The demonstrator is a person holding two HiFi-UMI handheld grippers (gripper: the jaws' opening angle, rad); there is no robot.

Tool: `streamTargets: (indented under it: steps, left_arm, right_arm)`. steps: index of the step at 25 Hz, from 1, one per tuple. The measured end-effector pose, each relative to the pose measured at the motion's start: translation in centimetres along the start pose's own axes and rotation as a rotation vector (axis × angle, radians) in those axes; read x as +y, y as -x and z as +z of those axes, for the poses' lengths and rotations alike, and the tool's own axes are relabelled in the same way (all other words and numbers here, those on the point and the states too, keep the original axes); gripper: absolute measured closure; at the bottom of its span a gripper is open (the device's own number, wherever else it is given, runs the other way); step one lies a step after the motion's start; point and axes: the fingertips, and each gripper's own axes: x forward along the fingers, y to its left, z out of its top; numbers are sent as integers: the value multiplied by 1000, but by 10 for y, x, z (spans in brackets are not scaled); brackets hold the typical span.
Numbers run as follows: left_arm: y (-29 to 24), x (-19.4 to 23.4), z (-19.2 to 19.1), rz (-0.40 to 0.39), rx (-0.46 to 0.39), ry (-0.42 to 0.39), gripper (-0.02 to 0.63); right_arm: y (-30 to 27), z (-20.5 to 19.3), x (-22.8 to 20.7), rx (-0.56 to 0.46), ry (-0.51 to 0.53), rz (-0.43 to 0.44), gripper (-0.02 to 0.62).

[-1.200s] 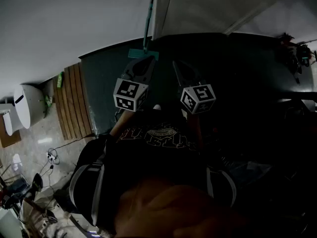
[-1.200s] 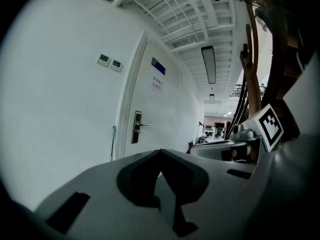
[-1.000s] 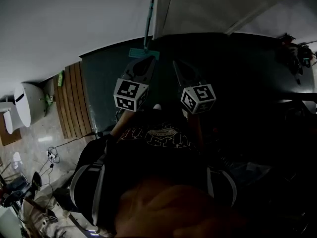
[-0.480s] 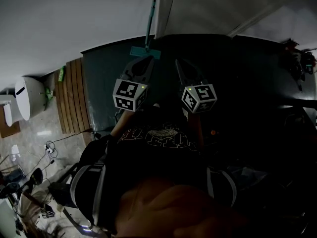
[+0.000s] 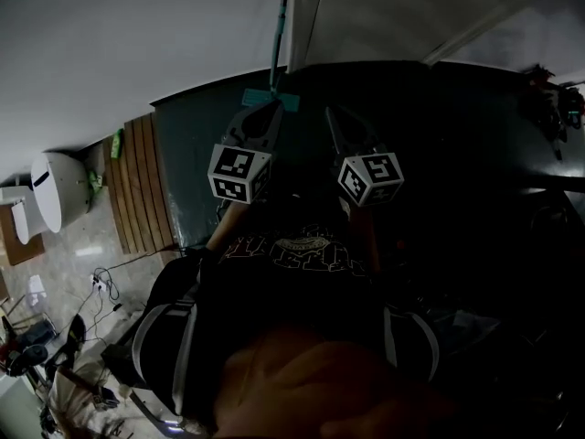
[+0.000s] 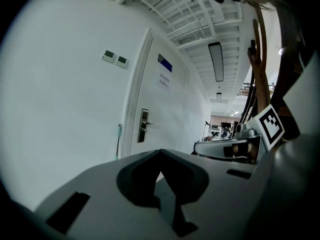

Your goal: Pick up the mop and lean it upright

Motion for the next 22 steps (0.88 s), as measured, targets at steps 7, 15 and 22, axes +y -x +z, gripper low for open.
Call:
streamTargets:
  steps: [7, 15, 22]
  left_arm:
    - [-28, 40, 16, -78, 2, -12, 558]
    - [-51, 97, 33, -135, 7, -25, 559]
    - [-54, 136, 35, -166, 20, -30, 559]
  right_arm:
    - [-55, 12, 0, -13, -10, -31, 575]
    - [-117, 26, -2, -13, -17, -107, 575]
    - [-151, 28, 9, -3, -3, -134, 575]
